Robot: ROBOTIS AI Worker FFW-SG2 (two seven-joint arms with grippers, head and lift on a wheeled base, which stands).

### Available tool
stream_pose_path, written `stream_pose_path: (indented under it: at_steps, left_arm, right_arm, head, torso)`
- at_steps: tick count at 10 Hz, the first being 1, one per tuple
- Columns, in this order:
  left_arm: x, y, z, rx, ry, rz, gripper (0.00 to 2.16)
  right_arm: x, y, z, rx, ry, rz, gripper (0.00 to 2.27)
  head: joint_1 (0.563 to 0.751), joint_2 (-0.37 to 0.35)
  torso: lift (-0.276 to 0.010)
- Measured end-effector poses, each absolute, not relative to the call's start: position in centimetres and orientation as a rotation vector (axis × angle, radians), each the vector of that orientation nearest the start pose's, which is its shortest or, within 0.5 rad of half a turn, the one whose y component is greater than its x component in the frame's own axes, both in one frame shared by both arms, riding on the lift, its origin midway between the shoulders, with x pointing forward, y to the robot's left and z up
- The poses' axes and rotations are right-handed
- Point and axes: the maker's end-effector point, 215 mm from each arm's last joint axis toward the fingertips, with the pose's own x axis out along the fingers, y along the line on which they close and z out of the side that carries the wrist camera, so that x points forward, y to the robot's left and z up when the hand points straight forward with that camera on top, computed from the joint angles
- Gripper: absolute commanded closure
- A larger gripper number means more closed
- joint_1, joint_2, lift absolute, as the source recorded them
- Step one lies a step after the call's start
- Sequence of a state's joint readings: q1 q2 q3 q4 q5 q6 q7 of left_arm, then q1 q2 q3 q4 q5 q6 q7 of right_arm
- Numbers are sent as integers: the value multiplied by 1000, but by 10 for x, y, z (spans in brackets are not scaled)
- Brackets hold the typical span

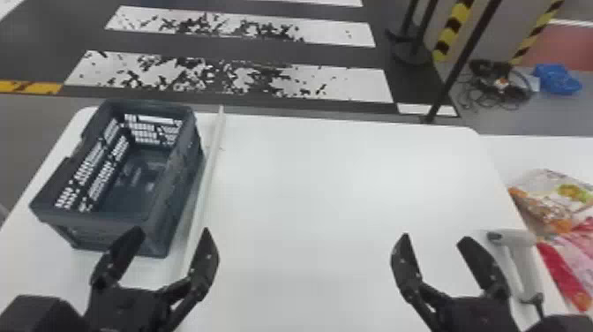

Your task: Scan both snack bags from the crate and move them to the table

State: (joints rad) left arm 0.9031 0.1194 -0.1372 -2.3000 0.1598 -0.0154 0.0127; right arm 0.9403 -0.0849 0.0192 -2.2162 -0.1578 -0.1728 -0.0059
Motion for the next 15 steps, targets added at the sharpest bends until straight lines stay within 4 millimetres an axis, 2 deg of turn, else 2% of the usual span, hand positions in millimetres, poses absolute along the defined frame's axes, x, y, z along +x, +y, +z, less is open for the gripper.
stream_pose_path:
  at_steps: [1, 2, 4, 5, 7, 9, 15]
  left_arm:
    - [316, 153, -361, -176, 164, -149, 73]
    - [311, 146, -366, -173, 158, -146, 70]
    - [304, 139, -369, -173, 163, -140, 70]
    - [299, 137, -372, -176, 173, -135, 66]
    - [290, 126, -375, -160, 188, -127, 63]
    - [289, 121, -372, -152, 184, -130, 60]
    - [290, 132, -376, -138, 192, -116, 56]
  right_arm:
    - [300, -227, -363, 111, 112, 43, 76]
    - [289, -230, -356, 109, 83, 45, 80]
    - [269, -240, -342, 109, 40, 46, 80]
    - [264, -246, -345, 106, 49, 51, 80]
    - [259, -264, -351, 106, 57, 50, 80]
    - [258, -274, -348, 106, 40, 43, 80]
    - [255, -281, -350, 104, 39, 44, 80]
  head:
    - [695, -132]
    - [695, -156]
    - [695, -207]
    - [695, -230]
    - [695, -282]
    - [695, -328]
    - [695, -324]
  torso:
    - [-87]
    - [-87]
    - [-87]
    - [-87]
    - [-87]
    - [-87]
    - [-87]
